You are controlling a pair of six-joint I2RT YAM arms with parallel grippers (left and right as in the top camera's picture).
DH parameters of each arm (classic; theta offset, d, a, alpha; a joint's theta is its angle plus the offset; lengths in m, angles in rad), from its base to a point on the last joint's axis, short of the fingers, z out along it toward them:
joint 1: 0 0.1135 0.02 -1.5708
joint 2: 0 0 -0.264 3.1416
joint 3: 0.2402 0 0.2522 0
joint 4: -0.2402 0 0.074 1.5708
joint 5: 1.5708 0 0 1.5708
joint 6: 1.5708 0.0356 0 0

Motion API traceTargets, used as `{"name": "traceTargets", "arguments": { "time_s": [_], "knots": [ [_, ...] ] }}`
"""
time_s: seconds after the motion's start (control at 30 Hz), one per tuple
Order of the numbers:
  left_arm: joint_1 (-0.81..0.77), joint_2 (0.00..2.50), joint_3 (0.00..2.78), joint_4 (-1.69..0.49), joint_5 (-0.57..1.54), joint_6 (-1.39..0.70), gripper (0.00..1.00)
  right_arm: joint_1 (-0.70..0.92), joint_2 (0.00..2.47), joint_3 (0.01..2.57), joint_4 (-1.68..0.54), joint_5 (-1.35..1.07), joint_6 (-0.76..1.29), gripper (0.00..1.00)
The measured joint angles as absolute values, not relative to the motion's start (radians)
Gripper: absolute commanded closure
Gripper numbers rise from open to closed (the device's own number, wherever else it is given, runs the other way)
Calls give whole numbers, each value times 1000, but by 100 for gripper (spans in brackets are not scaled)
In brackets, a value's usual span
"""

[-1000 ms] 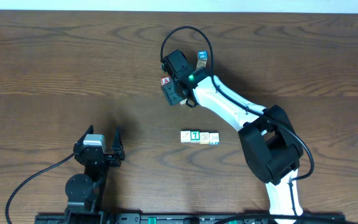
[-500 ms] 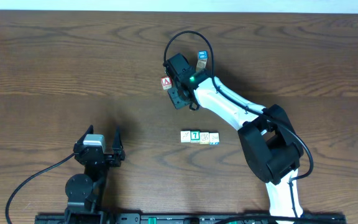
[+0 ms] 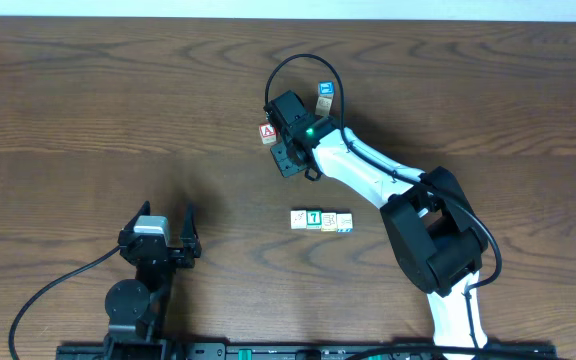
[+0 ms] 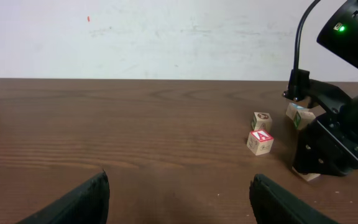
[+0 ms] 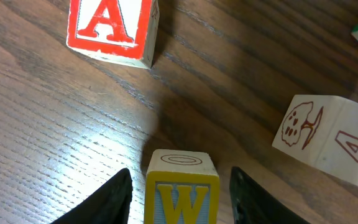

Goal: Lift 5 blocks
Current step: 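Lift the 'W' block off the table with the right gripper, then carry the 'W' block down to the row of placed blocks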

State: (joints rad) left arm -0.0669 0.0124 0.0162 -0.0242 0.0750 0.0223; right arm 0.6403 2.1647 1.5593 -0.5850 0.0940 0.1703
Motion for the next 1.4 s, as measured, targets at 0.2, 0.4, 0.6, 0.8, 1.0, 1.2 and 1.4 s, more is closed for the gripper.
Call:
{"name": "traceTargets", "arguments": {
  "time_s": [0.2, 0.4, 0.6, 0.8, 1.0, 1.2, 1.4],
  "knots": [
    [-67, 12, 16, -24, 75, 22, 27, 640, 2165, 1559, -586, 94, 174, 78],
    [-67, 12, 16, -24, 75, 22, 28, 640, 2165, 1559, -588, 95, 187, 77],
    [-67, 12, 16, -24, 75, 22, 27, 640, 2140, 1558, -649, 94, 197, 91],
    [-67, 12, 16, -24, 75, 22, 28, 617, 1986, 1556, -731, 94, 201, 94],
    [-67, 12, 16, -24, 75, 22, 28, 589, 1810, 1558, -927, 161, 221, 95],
    [-67, 12, 16, -24, 75, 22, 28, 555, 1787, 1554, -1155, 213, 279, 99],
    [-67, 12, 16, -25, 75, 22, 27, 529, 1786, 1450, -1160, 224, 358, 99]
  ]
}}
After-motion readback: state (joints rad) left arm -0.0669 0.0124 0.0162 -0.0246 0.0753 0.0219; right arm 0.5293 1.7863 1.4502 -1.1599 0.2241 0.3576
